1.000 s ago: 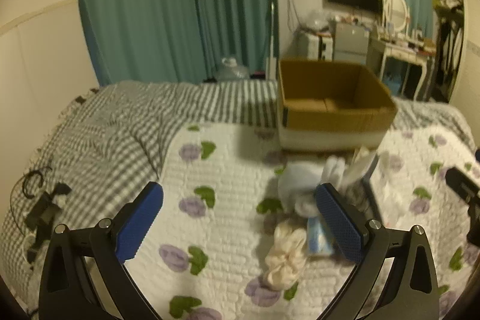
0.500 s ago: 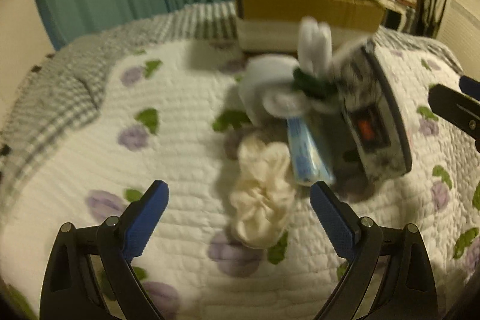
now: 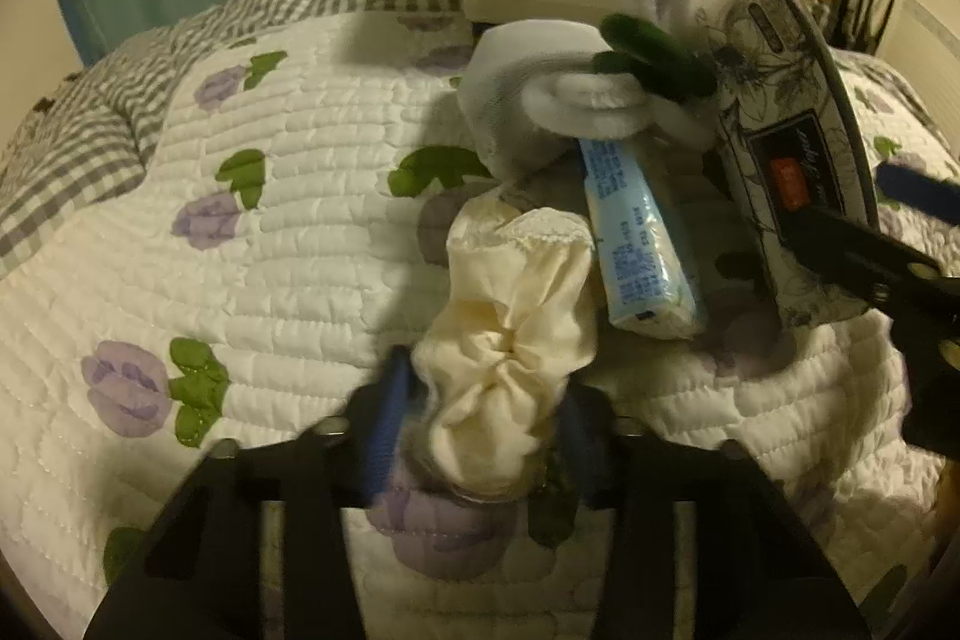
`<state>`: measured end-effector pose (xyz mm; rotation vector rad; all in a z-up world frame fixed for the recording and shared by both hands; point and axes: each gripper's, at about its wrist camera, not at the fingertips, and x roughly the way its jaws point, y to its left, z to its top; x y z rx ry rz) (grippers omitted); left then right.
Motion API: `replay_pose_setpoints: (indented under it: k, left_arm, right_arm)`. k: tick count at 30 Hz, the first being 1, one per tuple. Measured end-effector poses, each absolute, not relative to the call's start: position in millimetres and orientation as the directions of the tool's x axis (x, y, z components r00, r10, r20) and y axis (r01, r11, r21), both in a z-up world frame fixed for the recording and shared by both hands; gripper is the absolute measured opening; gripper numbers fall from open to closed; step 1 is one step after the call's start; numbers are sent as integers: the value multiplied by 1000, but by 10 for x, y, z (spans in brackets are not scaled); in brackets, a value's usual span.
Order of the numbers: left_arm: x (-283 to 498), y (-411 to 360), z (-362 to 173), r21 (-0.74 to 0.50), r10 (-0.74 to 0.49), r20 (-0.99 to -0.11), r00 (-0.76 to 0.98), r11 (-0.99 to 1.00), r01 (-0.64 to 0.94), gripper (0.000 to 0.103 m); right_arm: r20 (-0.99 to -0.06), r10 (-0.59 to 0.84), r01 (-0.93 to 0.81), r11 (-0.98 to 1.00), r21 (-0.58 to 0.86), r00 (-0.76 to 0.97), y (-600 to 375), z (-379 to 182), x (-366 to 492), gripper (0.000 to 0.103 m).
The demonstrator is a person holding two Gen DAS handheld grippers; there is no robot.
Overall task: Organize soft objects
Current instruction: 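Grasp the cream cloth with the left gripper while the right gripper grasps the tissue pack, then lift the cream cloth and tissue pack with both grippers toward the cardboard box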
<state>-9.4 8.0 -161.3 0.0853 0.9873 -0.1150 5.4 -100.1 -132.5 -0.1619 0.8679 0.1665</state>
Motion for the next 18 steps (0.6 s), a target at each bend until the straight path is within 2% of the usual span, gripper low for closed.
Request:
replay_pose_setpoints:
  k: [2,3,5,7,11,18]
  left_arm:
    - [-105,95,-1613,11,-63,-833,550,992,130,22]
    - [-107,104,-1609,9,-64,-831,552,992,128,19]
    - [-78,133,-1606,1,-74,-828,557,991,133,15]
    - [-85,137,-1585,3,-73,-822,565,991,132,14]
    - [-111,151,-1522,10,-68,-808,586,991,130,13]
    - [-242,207,-1316,26,-41,-777,628,995,96,13]
  right_arm:
    - [-775,114,-229,973,-41,622,-998,-1354,54,71]
    - [-775,127,-233,972,-28,619,-1004,-1363,53,67]
    - [-765,135,-233,972,-20,630,-1015,-1335,28,51]
    - [-748,140,-224,975,-12,649,-1020,-1278,-8,42]
    - [-737,164,-215,976,27,656,-1063,-1194,-45,36]
    - [-695,175,-207,978,37,698,-1067,-965,-167,33]
